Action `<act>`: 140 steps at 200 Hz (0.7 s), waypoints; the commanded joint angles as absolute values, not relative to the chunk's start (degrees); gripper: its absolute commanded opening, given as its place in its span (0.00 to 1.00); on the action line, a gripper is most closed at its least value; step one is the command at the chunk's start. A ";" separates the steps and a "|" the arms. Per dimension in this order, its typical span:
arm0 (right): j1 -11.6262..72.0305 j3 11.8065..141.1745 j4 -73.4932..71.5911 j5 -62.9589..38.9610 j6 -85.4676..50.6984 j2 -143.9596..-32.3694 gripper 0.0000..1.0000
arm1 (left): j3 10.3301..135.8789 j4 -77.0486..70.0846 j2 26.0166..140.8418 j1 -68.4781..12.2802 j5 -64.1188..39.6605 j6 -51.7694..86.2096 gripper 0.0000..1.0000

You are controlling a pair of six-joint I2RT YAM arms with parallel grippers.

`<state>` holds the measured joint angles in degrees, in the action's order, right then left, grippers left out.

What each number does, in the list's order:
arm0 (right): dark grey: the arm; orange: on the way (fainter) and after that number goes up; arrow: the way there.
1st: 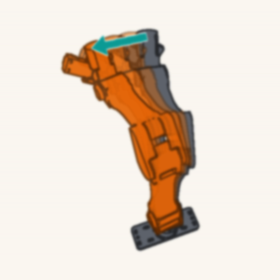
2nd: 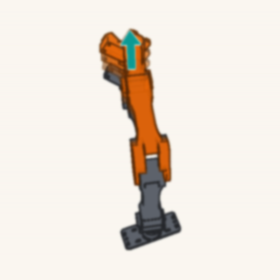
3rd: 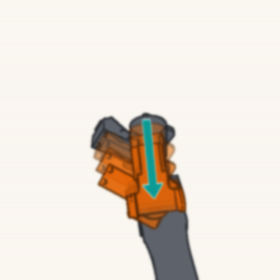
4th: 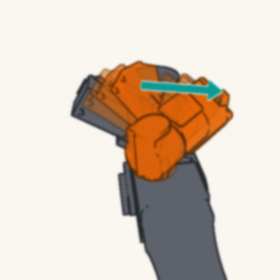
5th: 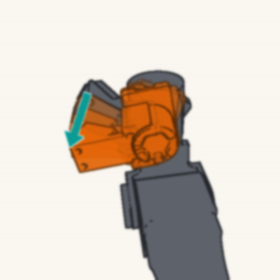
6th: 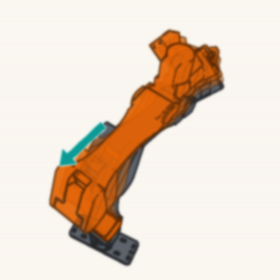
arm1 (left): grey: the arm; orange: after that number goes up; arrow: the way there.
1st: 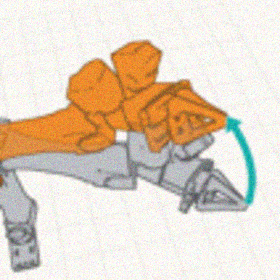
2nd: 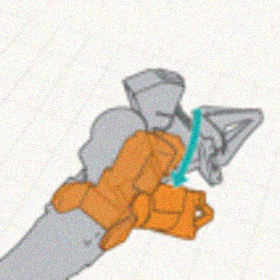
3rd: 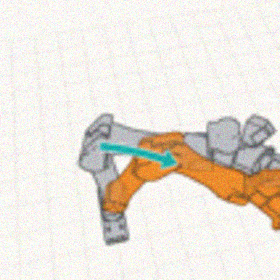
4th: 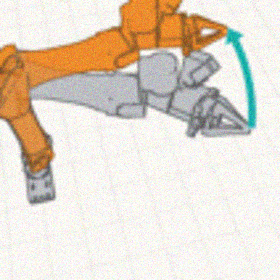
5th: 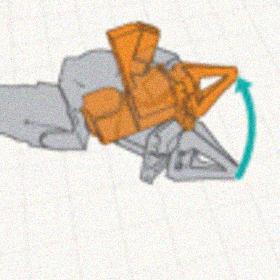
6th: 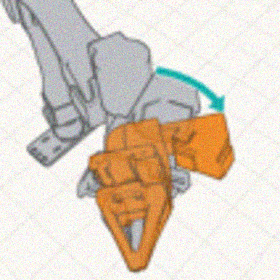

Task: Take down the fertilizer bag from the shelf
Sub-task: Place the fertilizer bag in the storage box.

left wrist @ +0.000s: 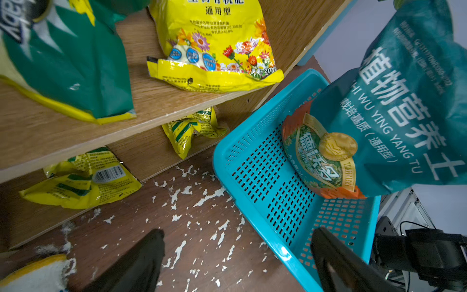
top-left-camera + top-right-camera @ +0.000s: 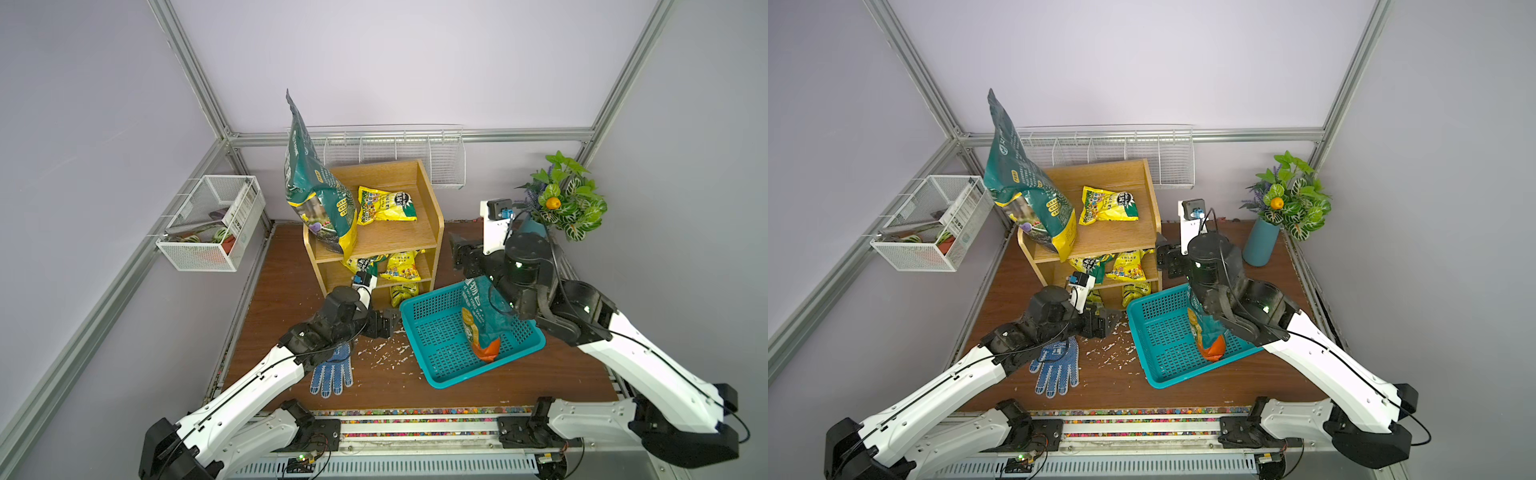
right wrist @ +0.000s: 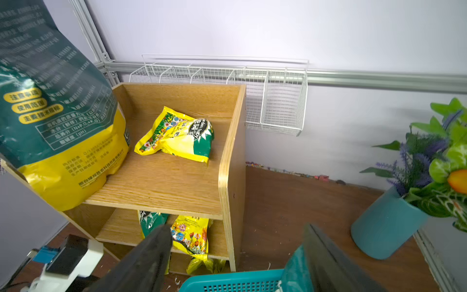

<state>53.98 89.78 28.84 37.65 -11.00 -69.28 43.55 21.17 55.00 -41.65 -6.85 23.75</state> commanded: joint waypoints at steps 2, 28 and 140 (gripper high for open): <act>54.00 87.48 27.99 40.98 -7.81 -67.99 0.86 | 42.77 20.71 52.77 -41.84 -5.80 24.24 0.95; 53.99 83.13 27.35 39.89 -11.35 -65.63 0.86 | 42.67 18.85 53.97 -41.84 -9.52 24.66 0.95; 59.41 66.86 33.61 36.56 -24.75 -59.29 0.86 | 40.92 5.97 62.48 -43.35 -18.68 30.84 0.92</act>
